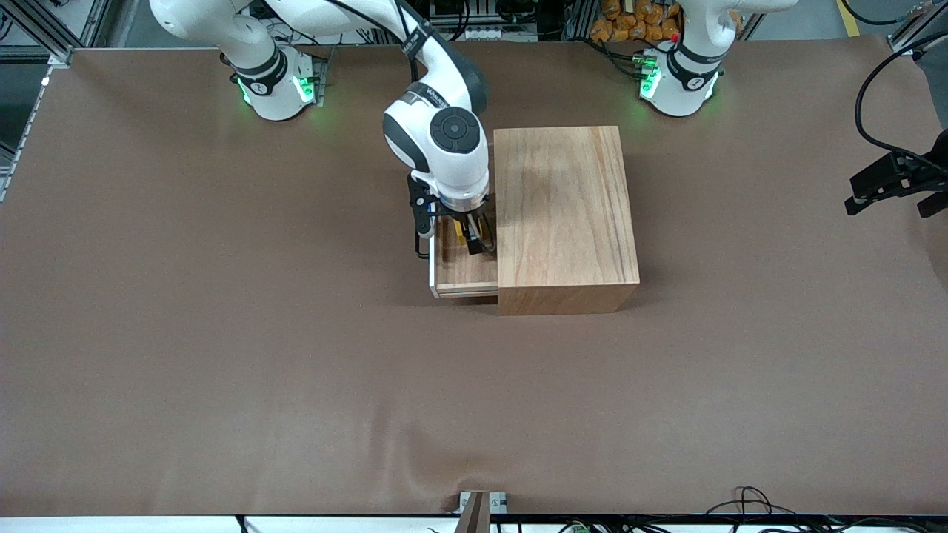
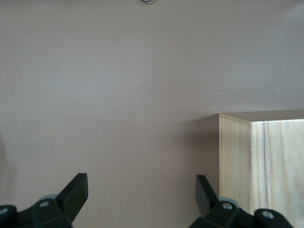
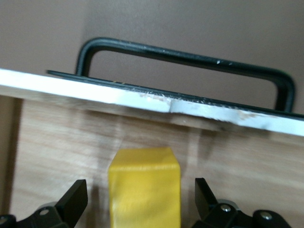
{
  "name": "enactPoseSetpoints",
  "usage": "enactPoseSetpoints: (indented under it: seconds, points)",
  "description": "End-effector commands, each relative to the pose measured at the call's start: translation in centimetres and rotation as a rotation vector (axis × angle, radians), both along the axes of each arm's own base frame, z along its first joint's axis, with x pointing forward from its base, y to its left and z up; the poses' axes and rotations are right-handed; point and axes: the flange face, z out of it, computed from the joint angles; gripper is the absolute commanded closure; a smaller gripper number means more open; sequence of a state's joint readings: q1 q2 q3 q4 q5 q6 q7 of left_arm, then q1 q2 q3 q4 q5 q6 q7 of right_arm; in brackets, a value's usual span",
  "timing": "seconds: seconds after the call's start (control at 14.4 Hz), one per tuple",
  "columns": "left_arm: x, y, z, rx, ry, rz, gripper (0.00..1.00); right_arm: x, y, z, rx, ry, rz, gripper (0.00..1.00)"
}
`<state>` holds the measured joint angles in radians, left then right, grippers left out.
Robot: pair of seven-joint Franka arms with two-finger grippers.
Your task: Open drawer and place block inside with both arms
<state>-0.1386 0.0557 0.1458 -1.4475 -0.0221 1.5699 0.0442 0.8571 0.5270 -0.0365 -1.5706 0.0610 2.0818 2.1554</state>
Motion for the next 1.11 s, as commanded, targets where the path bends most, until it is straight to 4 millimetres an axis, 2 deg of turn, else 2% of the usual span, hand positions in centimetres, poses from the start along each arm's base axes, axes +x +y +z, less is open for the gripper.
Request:
enactPoseSetpoints:
  seconds: [0.0,0.14,0.35,0.63,0.84,1.04]
  points:
    - [-0.6,-0.1,0.5,0.004,-0.002,-0.024,0.00,0.9,0.1,4.8,-0.014,0.018,-0.020,0.00]
    - [-0.6,0.0,0.5,0.004,-0.002,-0.022,0.00,1.3,-0.4,7.6,-0.006,0.017,-0.019,0.00]
    - [-0.6,-0.1,0.5,0.004,-0.001,-0.026,0.00,3.2,-3.8,10.0,-0.004,0.036,0.030,0.00]
    - [-0.7,0.0,0.5,0.004,0.002,-0.024,0.00,7.0,-11.0,12.4,-0.011,0.074,0.143,0.00]
    - [-0.7,0.1,0.5,0.004,0.002,-0.021,0.00,9.7,-18.4,14.3,-0.011,0.135,0.256,0.00]
    - [-0.7,0.1,0.6,0.004,0.001,-0.021,0.00,10.8,-24.5,14.9,0.003,0.165,0.365,0.00]
